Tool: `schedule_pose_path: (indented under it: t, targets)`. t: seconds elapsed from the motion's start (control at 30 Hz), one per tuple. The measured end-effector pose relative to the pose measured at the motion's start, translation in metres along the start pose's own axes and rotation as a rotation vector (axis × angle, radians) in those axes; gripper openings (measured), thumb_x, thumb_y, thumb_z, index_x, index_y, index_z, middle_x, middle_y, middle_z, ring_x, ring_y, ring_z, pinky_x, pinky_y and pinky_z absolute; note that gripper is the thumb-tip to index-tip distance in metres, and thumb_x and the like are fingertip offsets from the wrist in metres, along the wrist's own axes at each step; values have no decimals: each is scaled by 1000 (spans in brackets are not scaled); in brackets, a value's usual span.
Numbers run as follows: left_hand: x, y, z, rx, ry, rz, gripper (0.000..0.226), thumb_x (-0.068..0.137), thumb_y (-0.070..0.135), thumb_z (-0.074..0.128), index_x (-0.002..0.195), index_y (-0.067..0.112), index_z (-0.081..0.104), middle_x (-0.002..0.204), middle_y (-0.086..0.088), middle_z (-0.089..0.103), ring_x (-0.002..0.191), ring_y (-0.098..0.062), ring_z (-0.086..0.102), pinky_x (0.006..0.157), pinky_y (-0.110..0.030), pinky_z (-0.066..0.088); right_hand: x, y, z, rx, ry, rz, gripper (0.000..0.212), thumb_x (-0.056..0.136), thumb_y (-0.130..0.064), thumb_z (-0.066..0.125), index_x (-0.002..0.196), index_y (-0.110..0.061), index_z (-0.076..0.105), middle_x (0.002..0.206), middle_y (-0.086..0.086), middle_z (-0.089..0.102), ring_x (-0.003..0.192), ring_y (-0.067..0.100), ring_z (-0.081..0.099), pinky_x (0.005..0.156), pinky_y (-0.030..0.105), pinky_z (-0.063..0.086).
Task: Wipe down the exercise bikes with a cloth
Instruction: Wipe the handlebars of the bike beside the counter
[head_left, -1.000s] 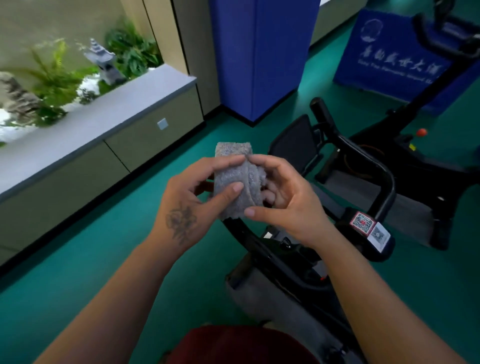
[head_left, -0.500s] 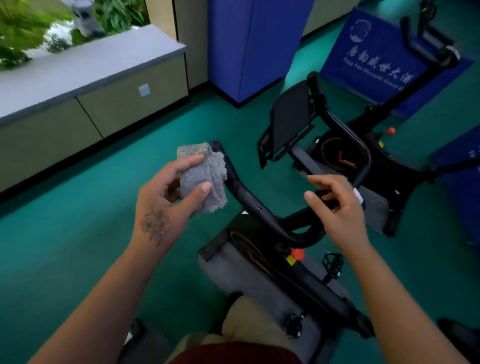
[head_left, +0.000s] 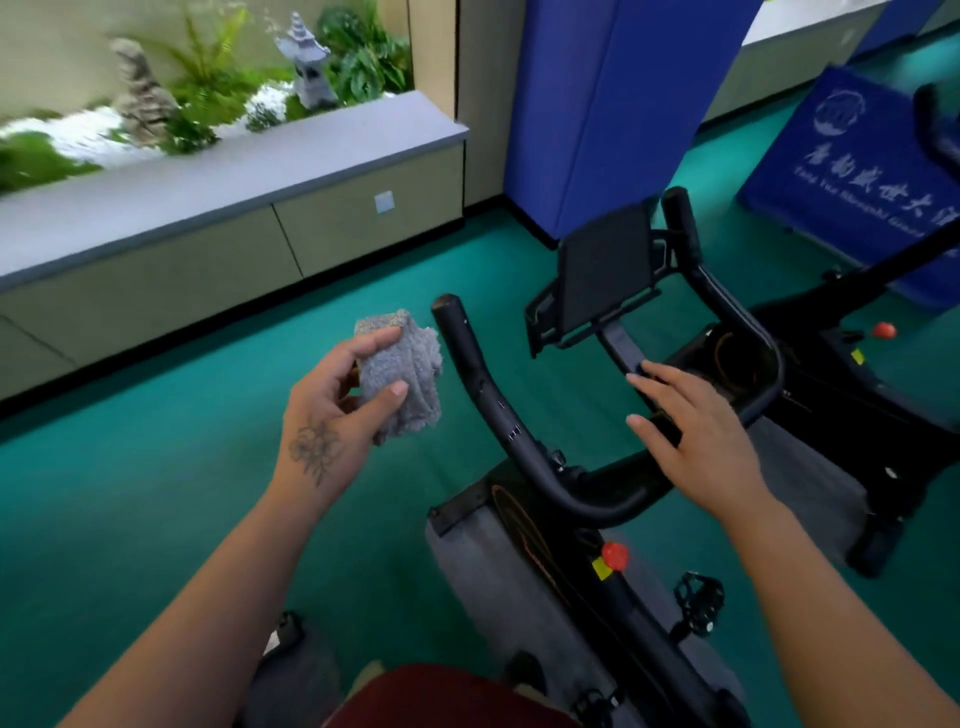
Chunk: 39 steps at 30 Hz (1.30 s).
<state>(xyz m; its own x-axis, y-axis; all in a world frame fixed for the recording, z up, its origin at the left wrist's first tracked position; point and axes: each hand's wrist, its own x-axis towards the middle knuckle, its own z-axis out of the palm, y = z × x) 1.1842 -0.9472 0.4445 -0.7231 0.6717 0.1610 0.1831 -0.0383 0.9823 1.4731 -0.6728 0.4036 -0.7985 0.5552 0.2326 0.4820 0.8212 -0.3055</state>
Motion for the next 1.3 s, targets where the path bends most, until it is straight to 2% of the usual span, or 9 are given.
schedule_pose_path:
  t: [0.1,0.23,0.4,0.53,0.67,0.77,0.93,1.17,1.3]
  targets:
    - [-8,0,17,23,45,5,50,91,7,79,127,40,70,138,10,70,124,-10,69,91,-22,58,8,17,0,-35,-39,-75,49,104,-41,59,150,-29,56,159,-6,47,141,21,50,114,48,45]
    - [-10,-2,40,81,70,-8,56,94,-6,75,130,37,68,143,5,67,124,-13,68,91,-22,58,14,26,-1,-31,-81,-66,52,104,-51,54,153,-34,51,167,-10,36,148,21,44,115,48,45]
    - [-5,-1,60,155,149,7,57,91,7,72,135,40,63,131,-1,73,113,-31,71,99,-54,61,15,27,3,-22,-62,-35,50,104,-57,50,150,-36,55,166,-15,35,140,20,52,107,47,50]
    - [6,8,62,184,194,-16,63,98,2,73,144,39,54,106,-21,73,95,-50,68,80,-67,60,16,25,5,-1,-27,-17,47,106,-53,48,149,-35,57,165,-17,37,135,20,57,102,48,53]
    - [18,18,54,185,210,-16,59,99,1,72,149,23,51,109,-9,76,100,-30,75,86,-59,64,15,26,7,-14,-23,-12,49,106,-51,48,153,-37,52,166,-18,35,135,20,57,98,47,56]
    - [29,18,46,212,194,-13,57,98,4,74,149,17,53,124,-6,74,113,-22,73,94,-52,64,16,26,7,-13,-23,-8,47,105,-51,48,150,-37,55,166,-19,35,132,21,60,93,46,58]
    - [49,16,43,402,99,81,52,100,13,75,149,17,57,129,-6,64,112,-20,68,93,-30,63,17,27,5,-4,0,-10,44,104,-47,55,147,-38,58,165,-20,37,105,23,70,85,41,58]
    - [67,3,43,648,-5,150,44,103,17,69,147,17,63,145,-5,50,133,-8,48,119,-30,41,16,27,3,-2,5,-3,43,103,-45,58,146,-39,59,163,-23,38,105,23,70,87,41,56]
    - [78,14,38,679,-92,165,48,103,9,66,148,23,63,145,6,60,132,-12,54,119,-38,43,18,26,1,9,-3,10,43,104,-44,59,146,-39,59,163,-23,38,102,23,71,91,42,56]
